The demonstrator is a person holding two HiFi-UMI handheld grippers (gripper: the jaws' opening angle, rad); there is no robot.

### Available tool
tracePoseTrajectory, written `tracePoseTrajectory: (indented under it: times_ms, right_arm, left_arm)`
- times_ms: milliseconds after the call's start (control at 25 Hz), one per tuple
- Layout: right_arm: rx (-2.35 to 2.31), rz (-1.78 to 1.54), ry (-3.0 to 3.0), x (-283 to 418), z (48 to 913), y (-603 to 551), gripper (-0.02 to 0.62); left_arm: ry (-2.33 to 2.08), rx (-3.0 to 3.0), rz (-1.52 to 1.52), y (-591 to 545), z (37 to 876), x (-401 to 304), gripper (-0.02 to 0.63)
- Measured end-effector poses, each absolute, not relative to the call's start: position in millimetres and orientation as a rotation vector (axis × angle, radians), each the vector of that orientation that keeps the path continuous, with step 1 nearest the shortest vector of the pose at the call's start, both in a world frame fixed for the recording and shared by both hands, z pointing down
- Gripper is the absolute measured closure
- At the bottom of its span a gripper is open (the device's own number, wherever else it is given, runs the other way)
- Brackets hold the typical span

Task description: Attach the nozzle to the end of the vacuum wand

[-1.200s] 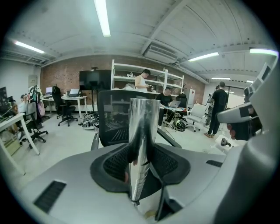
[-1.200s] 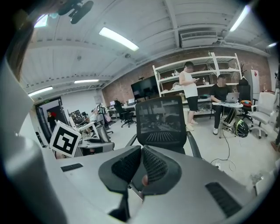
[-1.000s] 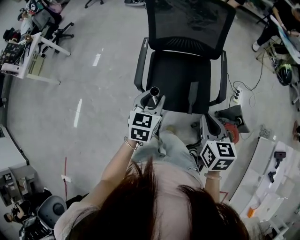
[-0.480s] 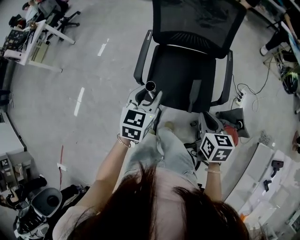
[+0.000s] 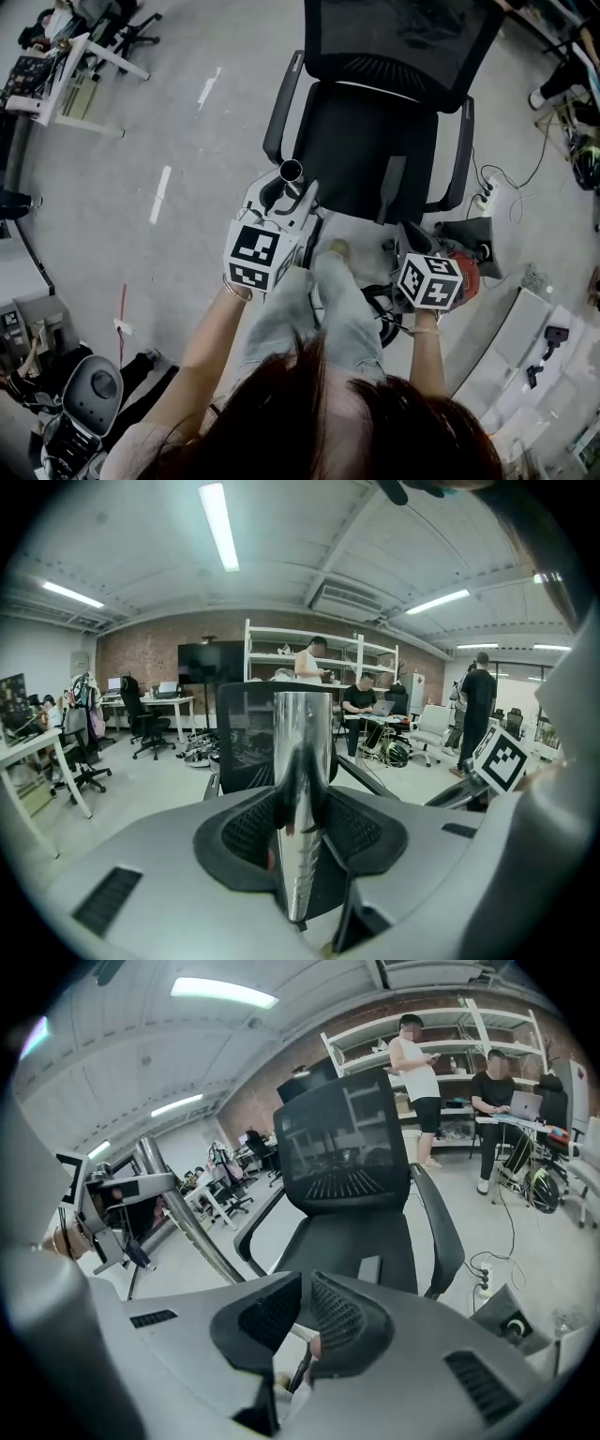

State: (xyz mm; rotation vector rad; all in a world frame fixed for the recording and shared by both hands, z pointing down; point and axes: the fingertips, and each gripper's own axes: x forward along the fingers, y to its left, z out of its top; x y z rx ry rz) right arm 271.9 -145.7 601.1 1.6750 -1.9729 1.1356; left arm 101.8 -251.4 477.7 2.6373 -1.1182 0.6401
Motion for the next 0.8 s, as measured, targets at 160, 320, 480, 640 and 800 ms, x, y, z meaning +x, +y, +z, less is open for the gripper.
tracePoseTrajectory:
  times_ms: [160, 320, 480, 640, 800]
  right_arm:
    - [1.661, 1.173, -1.932, 277.6, 629.9, -150.9, 0.568]
    - [1.635, 1.206, -1.902, 279.1, 658.4, -152.7, 0.568]
    - [1.610, 1.240, -1.869, 279.2, 688.4, -156.3, 0.568]
    - [1.597, 1.292, -1.828, 278.4, 721.2, -158.8, 0.566]
    - [1.590, 1.340, -1.791, 281.0, 748.1, -160.4, 0.559]
  left_arm:
    - [-1.123, 2.639, 0.637, -252.5, 477.8, 101.1, 0.451]
    - [-1.126, 2.635, 0.633, -252.5, 480.7, 99.0, 0.451]
    - [-1.128, 2.633, 0.630, -254.0, 481.9, 98.3, 0.451]
    - [-1.131, 2.630, 0.626, -254.2, 483.6, 97.3, 0.451]
    - [-1.132, 2.624, 0.628, -254.5, 483.2, 97.1, 0.451]
